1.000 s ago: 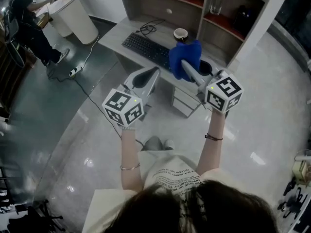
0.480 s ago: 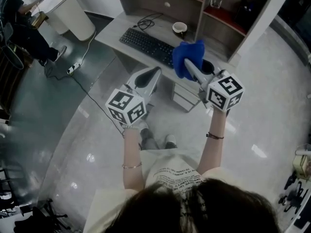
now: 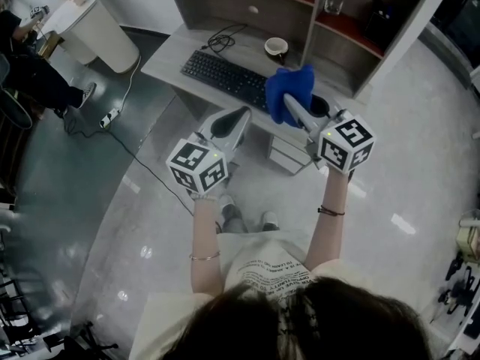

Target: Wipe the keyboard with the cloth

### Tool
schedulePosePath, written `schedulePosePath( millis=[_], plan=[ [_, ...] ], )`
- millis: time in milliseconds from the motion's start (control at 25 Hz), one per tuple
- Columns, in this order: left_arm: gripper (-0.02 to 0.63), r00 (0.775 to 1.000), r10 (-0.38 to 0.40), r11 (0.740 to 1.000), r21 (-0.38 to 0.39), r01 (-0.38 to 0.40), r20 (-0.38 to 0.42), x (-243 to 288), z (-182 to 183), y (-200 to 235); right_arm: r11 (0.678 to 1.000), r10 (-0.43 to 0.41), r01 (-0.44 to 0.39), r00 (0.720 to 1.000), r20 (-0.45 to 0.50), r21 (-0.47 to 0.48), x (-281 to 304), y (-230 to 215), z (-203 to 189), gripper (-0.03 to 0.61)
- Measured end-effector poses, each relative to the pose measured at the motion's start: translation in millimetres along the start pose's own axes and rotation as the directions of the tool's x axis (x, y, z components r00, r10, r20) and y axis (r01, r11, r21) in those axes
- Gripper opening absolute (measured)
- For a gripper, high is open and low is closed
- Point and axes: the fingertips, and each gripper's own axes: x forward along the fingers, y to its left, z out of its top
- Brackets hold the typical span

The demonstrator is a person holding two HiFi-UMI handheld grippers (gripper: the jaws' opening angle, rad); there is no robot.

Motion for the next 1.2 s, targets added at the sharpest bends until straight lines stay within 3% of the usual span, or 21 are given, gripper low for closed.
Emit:
schedulePosePath(
  millis=[600, 1200],
  plan=[
    [0.002, 0.991, -0.108, 0.994, -0.029, 0.106, -0.073, 24, -13, 69, 0.993, -0.108, 0.109, 0.994, -0.025, 0.054, 55, -24, -20, 0.058],
    [0.002, 0.965, -0.232, 0.972, -0.056, 0.227, -0.118, 32, -25, 109, 0.973, -0.22, 0.223, 0.974, -0.05, 0.067, 89, -23, -32, 0.058]
  ],
)
